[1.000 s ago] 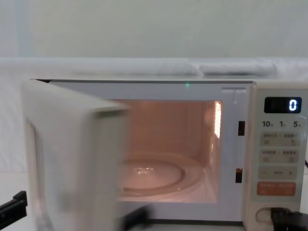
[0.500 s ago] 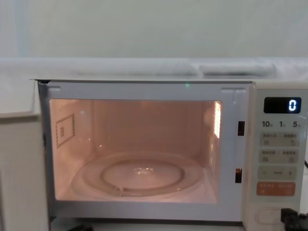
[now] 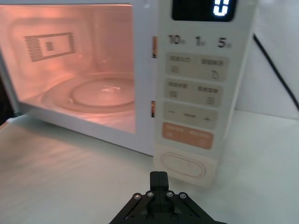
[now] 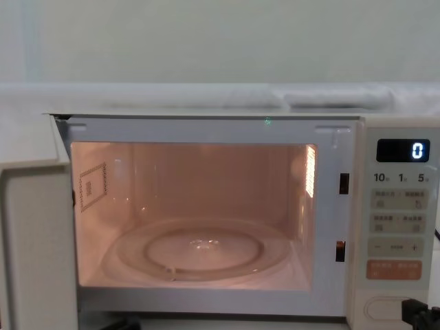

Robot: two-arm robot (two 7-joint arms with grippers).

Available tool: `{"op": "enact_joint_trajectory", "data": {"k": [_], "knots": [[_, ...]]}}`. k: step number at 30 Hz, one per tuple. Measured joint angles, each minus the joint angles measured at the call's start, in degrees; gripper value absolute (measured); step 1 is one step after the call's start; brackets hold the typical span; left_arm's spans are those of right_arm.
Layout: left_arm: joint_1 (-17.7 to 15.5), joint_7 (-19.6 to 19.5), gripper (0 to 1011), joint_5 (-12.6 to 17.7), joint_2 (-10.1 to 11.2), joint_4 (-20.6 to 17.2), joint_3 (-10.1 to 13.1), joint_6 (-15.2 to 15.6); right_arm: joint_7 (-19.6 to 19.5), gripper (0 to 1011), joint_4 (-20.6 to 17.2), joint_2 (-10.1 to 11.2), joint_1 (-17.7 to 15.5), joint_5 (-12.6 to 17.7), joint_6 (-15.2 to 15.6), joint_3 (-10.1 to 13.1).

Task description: Press the button to open the microwave door with one hand; close the microwave door with the other hand.

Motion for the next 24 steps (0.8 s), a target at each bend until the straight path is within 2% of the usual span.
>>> {"op": "enact_joint_trajectory", "data": {"k": [12,24], "knots": [[0.00,0.00,1001,0.00,0.00,0.00,0.00,0.00,1.66,0,-1.09,2.91,-0.72,1.01,-0.81,-1.65],[0.00,0.00,1001,0.00,0.00,0.00,0.00,0.00,1.72,0,-1.13,3.24,-0.92,1.50,-0.86,-2.04]]}}
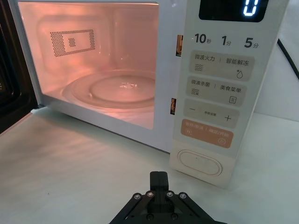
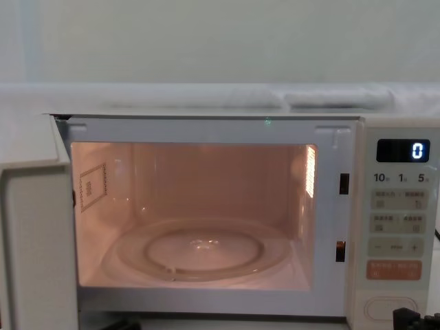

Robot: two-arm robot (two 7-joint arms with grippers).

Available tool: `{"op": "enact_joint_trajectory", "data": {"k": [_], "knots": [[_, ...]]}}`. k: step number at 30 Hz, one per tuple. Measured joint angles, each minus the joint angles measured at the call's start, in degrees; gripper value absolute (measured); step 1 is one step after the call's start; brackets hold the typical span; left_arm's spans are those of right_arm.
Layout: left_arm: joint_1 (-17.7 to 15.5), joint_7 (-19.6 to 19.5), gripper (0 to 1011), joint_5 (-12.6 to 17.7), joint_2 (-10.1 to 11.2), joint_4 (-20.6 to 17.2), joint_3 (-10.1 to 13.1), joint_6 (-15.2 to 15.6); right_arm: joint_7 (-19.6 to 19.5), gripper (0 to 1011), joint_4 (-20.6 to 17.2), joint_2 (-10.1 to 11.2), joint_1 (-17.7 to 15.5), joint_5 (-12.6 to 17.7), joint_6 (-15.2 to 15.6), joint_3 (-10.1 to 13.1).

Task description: Press the button to open the microwave door with one hand; close the microwave door with the other hand.

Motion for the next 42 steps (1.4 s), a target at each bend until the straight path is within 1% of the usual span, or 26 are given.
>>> {"op": "enact_joint_trajectory", "data": {"k": [5,8,11,12,13,17,18,20,24,25,28,30,31,36,37,39,42], "knots": [[0.00,0.00,1001,0.00,0.00,0.00,0.00,0.00,0.00,4,0.00,-0.04,0.02,-0.04,0.01,0.06],[0.00,0.00,1001,0.00,0.00,0.00,0.00,0.00,0.00,94,0.00,-0.05,0.04,-0.06,0.02,0.08],[0.00,0.00,1001,0.00,0.00,0.00,0.00,0.00,0.00,153,0.01,-0.06,0.05,-0.08,0.03,0.10],[0.00,0.00,1001,0.00,0.00,0.00,0.00,0.00,-0.01,196,0.02,-0.07,0.05,-0.09,0.03,0.11],[0.00,0.00,1001,0.00,0.00,0.00,0.00,0.00,-0.01,215,0.02,-0.07,0.06,-0.10,0.03,0.11],[0.00,0.00,1001,0.00,0.00,0.00,0.00,0.00,-0.02,352,0.04,-0.09,0.07,-0.12,0.03,0.14],[0.00,0.00,1001,0.00,0.00,0.00,0.00,0.00,-0.02,367,0.05,-0.09,0.08,-0.12,0.03,0.15],[0.00,0.00,1001,0.00,0.00,0.00,0.00,0.00,-0.03,451,0.07,-0.10,0.09,-0.14,0.03,0.16],[0.00,0.00,1001,0.00,0.00,0.00,0.00,0.00,-0.05,570,0.07,-0.11,0.09,-0.16,0.03,0.18],[0.00,0.00,1001,0.00,0.00,0.00,0.00,0.00,-0.05,570,0.07,-0.12,0.10,-0.16,0.03,0.18],[0.00,0.00,1001,0.00,0.00,0.00,0.00,0.00,-0.06,717,0.07,-0.13,0.10,-0.17,0.03,0.18],[0.00,0.00,1001,0.00,0.00,0.00,0.00,0.00,-0.07,755,0.08,-0.13,0.10,-0.18,0.03,0.18],[0.00,0.00,1001,0.00,0.00,0.00,0.00,0.00,-0.08,810,0.07,-0.13,0.10,-0.19,0.03,0.18],[0.00,0.00,1001,0.00,0.00,0.00,0.00,0.00,-0.09,916,0.08,-0.13,0.10,-0.19,0.03,0.18],[0.00,0.00,1001,0.00,0.00,0.00,0.00,0.00,-0.09,962,0.07,-0.13,0.09,-0.19,0.03,0.18],[0.00,0.00,1001,0.00,0.00,0.00,0.00,0.00,-0.09,1002,0.07,-0.13,0.10,-0.19,0.03,0.18],[0.00,0.00,1001,0.00,0.00,0.00,0.00,0.00,-0.09,1002,0.08,-0.13,0.09,-0.19,0.03,0.18]]}}
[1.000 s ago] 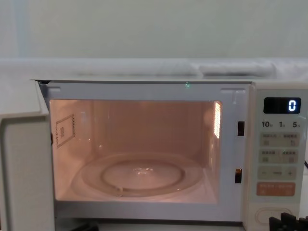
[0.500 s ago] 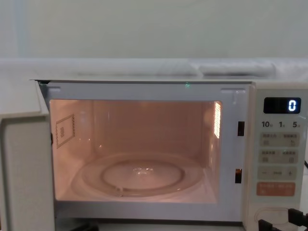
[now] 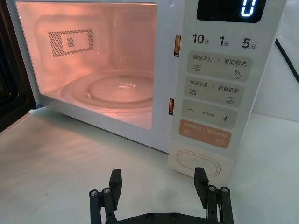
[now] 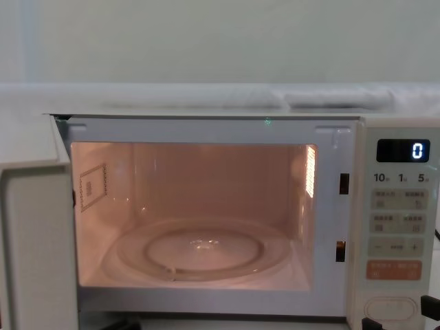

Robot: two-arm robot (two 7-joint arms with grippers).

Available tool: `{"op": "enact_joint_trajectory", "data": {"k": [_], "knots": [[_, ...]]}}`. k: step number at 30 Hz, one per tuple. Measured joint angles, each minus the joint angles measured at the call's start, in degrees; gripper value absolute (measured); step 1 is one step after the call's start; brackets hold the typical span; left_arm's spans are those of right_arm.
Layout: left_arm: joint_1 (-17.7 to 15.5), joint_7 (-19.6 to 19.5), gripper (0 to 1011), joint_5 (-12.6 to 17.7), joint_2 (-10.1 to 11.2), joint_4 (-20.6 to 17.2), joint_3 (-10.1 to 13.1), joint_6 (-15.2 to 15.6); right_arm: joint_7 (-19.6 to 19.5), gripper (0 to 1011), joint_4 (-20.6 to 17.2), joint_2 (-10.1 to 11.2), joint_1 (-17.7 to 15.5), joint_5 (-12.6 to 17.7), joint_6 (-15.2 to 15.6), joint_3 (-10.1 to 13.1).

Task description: Press the button to open the microwave door with one hand; close the microwave door with the other hand.

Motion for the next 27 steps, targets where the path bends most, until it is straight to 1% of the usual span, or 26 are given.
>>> {"op": "enact_joint_trajectory", "data": {"k": [27], "knots": [[0.00,0.00,1001,0.00,0.00,0.00,0.00,0.00,0.00,1002,0.00,0.00,0.00,0.00,0.00,0.00]]}}
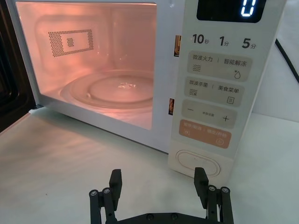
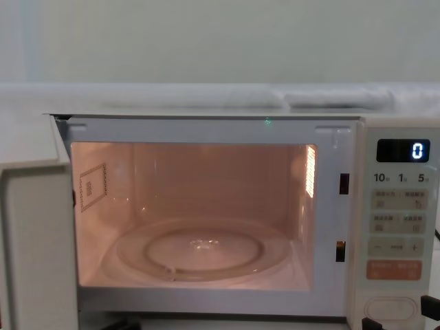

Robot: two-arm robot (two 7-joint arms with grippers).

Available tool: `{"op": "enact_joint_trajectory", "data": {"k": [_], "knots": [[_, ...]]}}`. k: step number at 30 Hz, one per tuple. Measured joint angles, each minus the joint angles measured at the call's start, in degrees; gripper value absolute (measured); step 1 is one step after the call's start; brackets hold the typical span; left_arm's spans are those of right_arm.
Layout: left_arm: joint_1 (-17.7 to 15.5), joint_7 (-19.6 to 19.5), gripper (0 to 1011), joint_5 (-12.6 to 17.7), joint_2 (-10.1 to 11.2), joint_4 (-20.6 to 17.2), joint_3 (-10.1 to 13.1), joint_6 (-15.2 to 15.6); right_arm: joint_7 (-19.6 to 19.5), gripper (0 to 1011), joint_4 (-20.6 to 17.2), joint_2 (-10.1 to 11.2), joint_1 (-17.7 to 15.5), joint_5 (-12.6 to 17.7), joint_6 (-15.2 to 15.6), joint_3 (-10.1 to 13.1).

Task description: Press the button to open the microwave door with one hand; close the microwave door with the other hand.

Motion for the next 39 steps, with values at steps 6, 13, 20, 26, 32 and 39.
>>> {"op": "enact_joint_trajectory", "data": {"k": [6,13,20,26,32,39], "knots": [[0.00,0.00,1001,0.00,0.00,0.00,0.00,0.00,0.00,1002,0.00,0.00,0.00,0.00,0.00,0.00],[0.00,0.00,1001,0.00,0.00,0.00,0.00,0.00,0.00,1002,0.00,0.00,0.00,0.00,0.00,0.00],[0.00,0.00,1001,0.00,0.00,0.00,0.00,0.00,0.00,1002,0.00,0.00,0.00,0.00,0.00,0.00],[0.00,0.00,1001,0.00,0.00,0.00,0.00,0.00,0.00,1002,0.00,0.00,0.00,0.00,0.00,0.00],[0.00,0.00,944,0.00,0.00,0.00,0.00,0.00,0.00,1002,0.00,0.00,0.00,0.00,0.00,0.00],[0.00,0.00,761,0.00,0.00,0.00,0.00,0.00,0.00,1002,0.00,0.00,0.00,0.00,0.00,-0.01]]}}
